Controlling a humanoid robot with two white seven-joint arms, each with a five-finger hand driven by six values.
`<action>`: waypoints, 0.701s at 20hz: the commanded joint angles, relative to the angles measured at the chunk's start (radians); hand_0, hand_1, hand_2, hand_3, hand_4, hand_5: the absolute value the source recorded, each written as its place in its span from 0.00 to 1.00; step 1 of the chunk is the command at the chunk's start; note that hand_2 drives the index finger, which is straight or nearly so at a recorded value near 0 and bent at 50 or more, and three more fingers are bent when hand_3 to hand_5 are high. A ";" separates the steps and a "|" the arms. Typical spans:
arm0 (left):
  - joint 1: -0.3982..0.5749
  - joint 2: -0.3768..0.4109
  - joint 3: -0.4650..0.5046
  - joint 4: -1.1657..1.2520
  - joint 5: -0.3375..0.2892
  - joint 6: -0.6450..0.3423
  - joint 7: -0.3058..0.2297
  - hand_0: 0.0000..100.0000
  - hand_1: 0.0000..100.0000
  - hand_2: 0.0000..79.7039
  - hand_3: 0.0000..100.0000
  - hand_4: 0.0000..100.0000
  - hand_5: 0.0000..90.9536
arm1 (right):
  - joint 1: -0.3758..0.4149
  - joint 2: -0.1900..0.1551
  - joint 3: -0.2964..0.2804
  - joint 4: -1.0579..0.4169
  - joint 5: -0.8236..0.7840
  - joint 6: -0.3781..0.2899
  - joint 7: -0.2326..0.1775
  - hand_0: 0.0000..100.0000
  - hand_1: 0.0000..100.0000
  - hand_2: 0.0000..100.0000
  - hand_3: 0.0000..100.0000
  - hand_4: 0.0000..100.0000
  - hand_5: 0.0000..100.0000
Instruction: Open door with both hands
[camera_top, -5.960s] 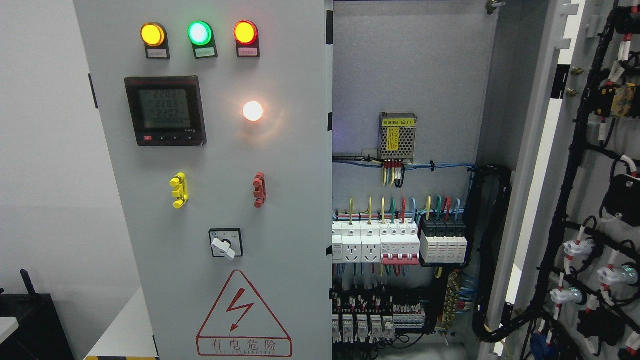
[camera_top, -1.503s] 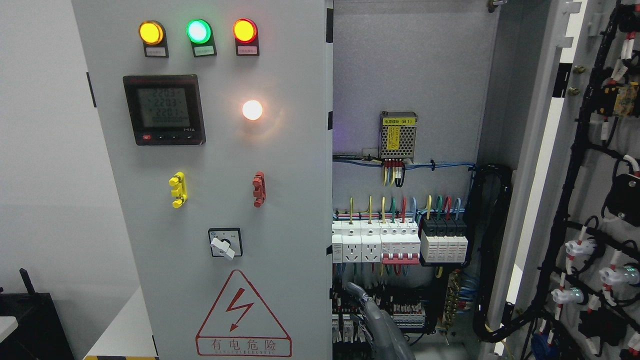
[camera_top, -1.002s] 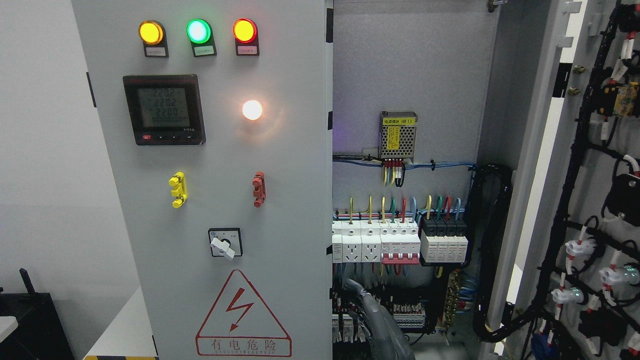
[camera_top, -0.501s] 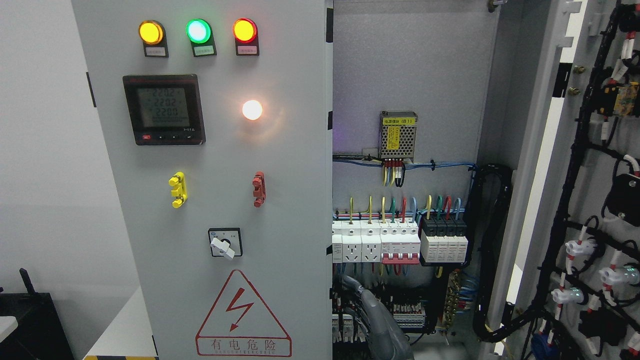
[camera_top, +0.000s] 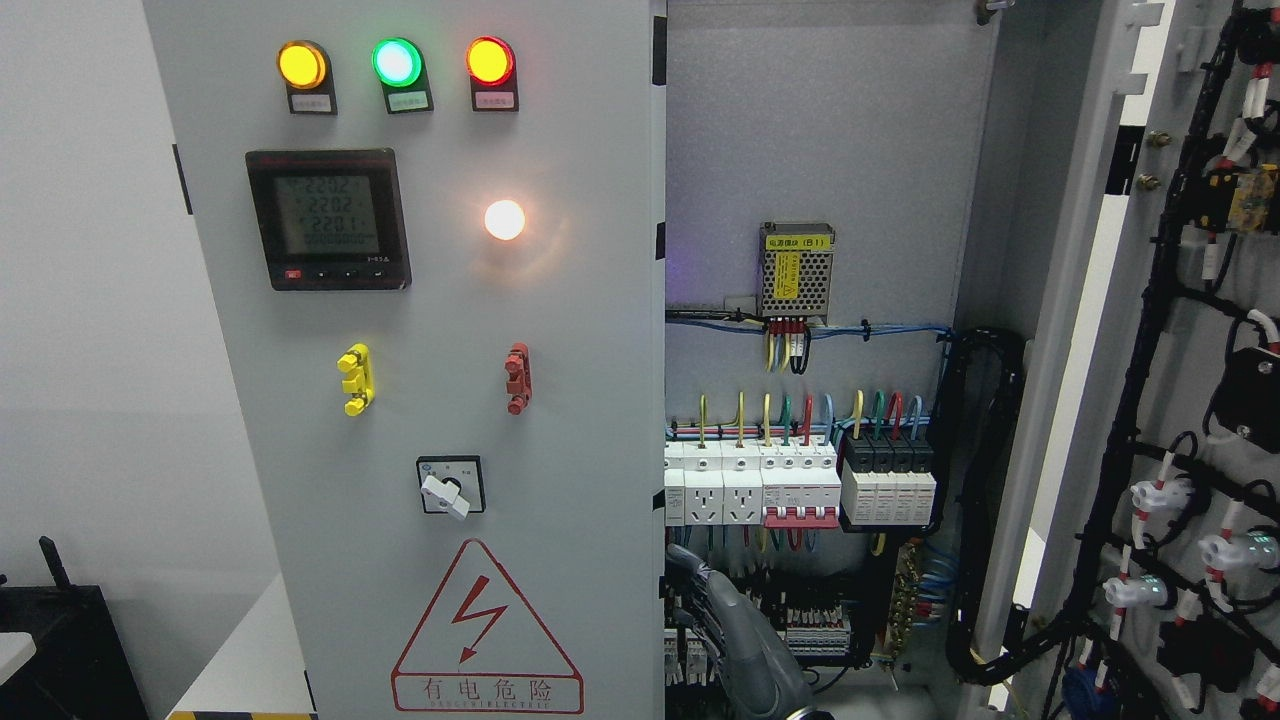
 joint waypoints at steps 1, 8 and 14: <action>-0.001 0.000 0.000 -0.032 0.000 0.000 0.000 0.00 0.00 0.00 0.00 0.03 0.00 | -0.026 -0.003 0.013 0.033 -0.039 0.000 0.010 0.11 0.00 0.00 0.00 0.00 0.00; 0.000 0.000 0.000 -0.032 0.000 0.000 0.000 0.00 0.00 0.00 0.00 0.03 0.00 | -0.040 -0.023 0.013 0.059 -0.062 0.000 0.056 0.11 0.00 0.00 0.00 0.00 0.00; -0.001 0.000 0.000 -0.032 0.000 0.000 0.000 0.00 0.00 0.00 0.00 0.03 0.00 | -0.055 -0.047 0.010 0.085 -0.070 -0.001 0.093 0.11 0.00 0.00 0.00 0.00 0.00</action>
